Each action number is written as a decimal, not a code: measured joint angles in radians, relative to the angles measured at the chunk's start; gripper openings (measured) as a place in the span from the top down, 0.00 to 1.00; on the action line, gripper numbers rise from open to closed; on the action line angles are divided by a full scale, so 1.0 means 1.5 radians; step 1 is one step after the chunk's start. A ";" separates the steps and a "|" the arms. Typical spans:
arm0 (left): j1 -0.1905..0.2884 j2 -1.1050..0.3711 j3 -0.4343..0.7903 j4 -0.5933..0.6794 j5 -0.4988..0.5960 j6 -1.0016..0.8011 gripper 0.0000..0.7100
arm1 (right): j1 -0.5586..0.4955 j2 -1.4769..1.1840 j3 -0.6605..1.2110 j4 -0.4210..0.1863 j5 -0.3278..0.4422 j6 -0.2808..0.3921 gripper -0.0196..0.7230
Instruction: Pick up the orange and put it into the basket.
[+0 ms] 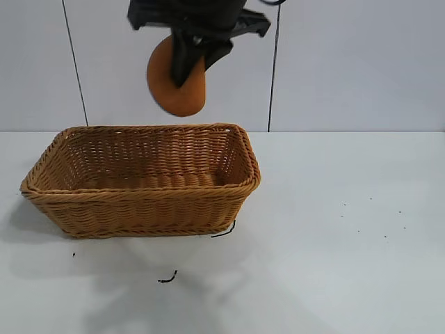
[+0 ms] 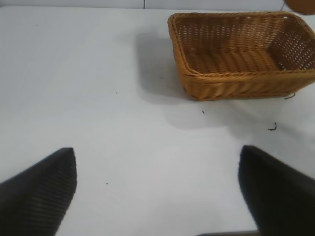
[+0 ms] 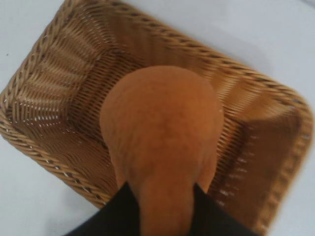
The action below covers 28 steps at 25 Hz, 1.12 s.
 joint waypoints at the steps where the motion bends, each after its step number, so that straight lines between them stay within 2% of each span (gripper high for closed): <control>1: 0.000 0.000 0.000 0.000 0.000 0.000 0.10 | 0.000 0.013 0.000 0.000 -0.003 0.000 0.85; 3: 0.000 0.000 0.000 0.000 0.000 0.000 0.10 | 0.000 0.030 0.000 0.000 -0.003 0.000 0.80; 4: 0.000 0.000 0.000 0.000 -0.001 0.000 0.10 | 0.000 0.034 0.000 0.001 -0.003 0.000 0.73; 6: 0.000 0.000 0.000 0.000 -0.001 0.000 0.10 | 0.000 0.035 0.000 0.001 -0.002 0.000 0.52; 8: 0.000 0.000 0.000 0.000 -0.001 0.000 0.10 | 0.000 0.029 -0.003 0.002 -0.002 0.000 0.28; 9: 0.000 0.000 0.000 0.000 -0.001 0.000 0.10 | 0.000 0.028 -0.011 0.002 0.004 0.000 0.19; 11: 0.000 0.000 0.000 0.000 -0.001 0.000 0.10 | 0.000 0.028 -0.037 0.002 0.030 0.000 0.11; 13: 0.000 0.000 0.000 0.000 -0.001 0.000 0.10 | 0.000 0.028 -0.077 -0.004 0.069 0.000 0.09; 15: 0.000 0.000 0.000 0.000 -0.001 0.000 0.10 | 0.000 0.028 -0.098 -0.010 0.086 0.000 0.08; 17: 0.000 0.000 0.000 0.000 0.000 0.000 0.10 | -0.005 0.028 -0.183 -0.043 0.141 0.014 0.08; 20: 0.000 0.000 0.000 0.000 0.000 0.000 0.10 | -0.016 0.028 -0.225 -0.065 0.172 0.030 0.08; 23: 0.000 0.000 0.000 0.000 0.000 0.000 0.10 | -0.071 0.026 -0.282 -0.105 0.209 0.052 0.08; 28: 0.000 0.000 0.000 0.000 0.000 0.000 0.10 | -0.178 0.026 -0.287 -0.113 0.229 0.055 0.08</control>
